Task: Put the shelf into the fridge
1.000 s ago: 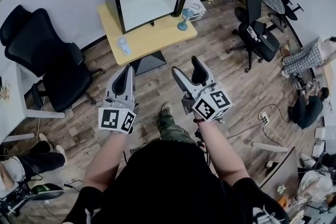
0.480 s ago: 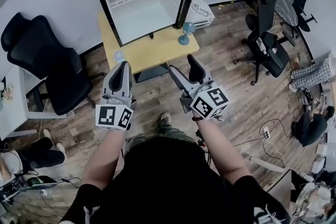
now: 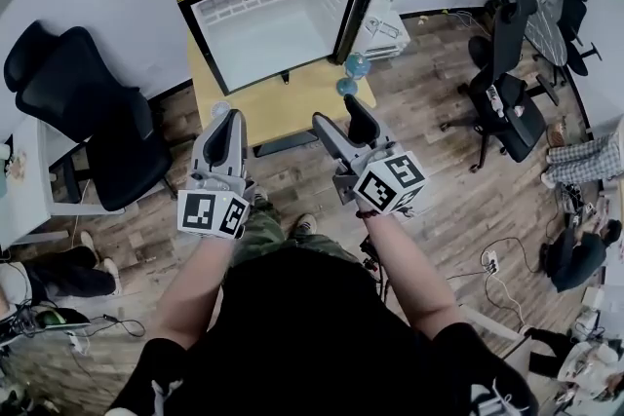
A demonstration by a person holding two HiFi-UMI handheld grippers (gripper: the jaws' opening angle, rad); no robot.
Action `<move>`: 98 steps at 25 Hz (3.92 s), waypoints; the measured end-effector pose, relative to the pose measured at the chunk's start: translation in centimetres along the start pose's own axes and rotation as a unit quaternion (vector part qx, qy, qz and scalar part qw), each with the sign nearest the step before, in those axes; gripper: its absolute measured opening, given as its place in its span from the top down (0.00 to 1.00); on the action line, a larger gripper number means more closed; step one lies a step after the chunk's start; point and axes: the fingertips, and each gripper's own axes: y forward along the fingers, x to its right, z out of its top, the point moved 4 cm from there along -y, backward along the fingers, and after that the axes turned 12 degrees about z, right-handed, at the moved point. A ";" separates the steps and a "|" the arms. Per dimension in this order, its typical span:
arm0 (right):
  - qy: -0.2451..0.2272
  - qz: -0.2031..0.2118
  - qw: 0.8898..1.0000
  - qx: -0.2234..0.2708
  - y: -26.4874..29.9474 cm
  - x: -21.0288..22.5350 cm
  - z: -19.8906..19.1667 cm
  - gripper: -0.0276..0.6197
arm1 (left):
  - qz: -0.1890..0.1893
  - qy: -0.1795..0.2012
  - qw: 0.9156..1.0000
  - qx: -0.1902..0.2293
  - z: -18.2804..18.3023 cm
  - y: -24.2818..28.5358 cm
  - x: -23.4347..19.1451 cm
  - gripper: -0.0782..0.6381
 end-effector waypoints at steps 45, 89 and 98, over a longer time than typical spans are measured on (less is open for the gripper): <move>0.128 -0.031 0.991 -0.012 20.7 16.8 -1.2 0.48 | -0.037 -0.021 0.998 -0.046 -5.3 13.4 -6.1 0.87; 0.444 -0.022 0.891 0.096 28.4 23.1 -3.3 0.81 | -0.029 -0.022 0.998 -0.055 -5.7 13.5 -7.2 0.87; 0.469 -0.024 0.877 0.105 28.7 23.2 -3.2 0.86 | -0.032 -0.021 0.998 -0.056 -5.7 13.6 -7.1 0.87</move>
